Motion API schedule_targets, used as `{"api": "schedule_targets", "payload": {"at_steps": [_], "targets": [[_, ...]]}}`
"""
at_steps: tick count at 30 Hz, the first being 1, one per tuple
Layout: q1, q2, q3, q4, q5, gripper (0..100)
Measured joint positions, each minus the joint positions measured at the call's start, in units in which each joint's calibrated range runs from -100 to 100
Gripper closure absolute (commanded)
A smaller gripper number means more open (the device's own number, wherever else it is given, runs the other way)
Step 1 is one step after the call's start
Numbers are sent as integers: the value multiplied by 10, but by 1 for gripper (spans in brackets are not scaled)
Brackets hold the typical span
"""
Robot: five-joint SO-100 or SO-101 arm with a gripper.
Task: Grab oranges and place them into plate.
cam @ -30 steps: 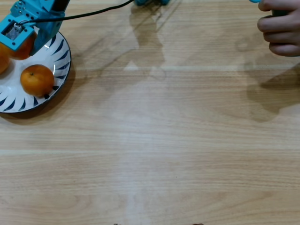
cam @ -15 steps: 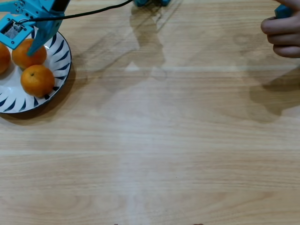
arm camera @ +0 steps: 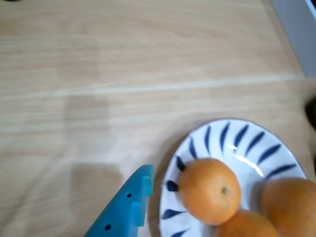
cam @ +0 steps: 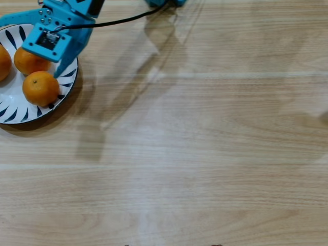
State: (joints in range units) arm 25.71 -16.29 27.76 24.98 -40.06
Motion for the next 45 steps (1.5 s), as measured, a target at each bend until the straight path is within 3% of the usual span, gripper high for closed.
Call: {"api": "schedule_targets", "payload": {"at_steps": [5,10,19,27,32,37,45], "targets": [[-89,-67,54,-1,5,98],[-179,-180,131,-1,85,95],[-329,-465,400,-1,329,98],[-365,-748,690,14,353,98],[-344,-818,696,202,367,98],[-340,-825,712,252,404,98],[-341,-826,699,326,409,98]]}}
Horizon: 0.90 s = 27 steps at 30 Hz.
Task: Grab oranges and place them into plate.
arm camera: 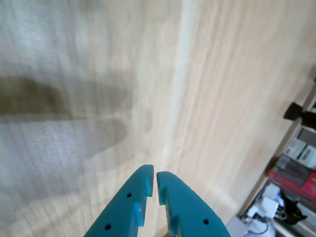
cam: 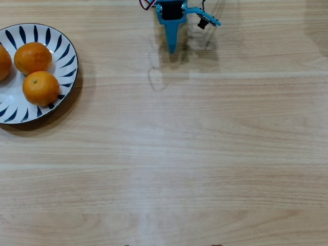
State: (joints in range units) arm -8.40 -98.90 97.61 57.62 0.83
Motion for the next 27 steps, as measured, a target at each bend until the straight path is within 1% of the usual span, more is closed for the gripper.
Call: {"api": "schedule_targets", "payload": {"at_steps": [27], "targets": [[-8,0,-4,4,0,98]]}}
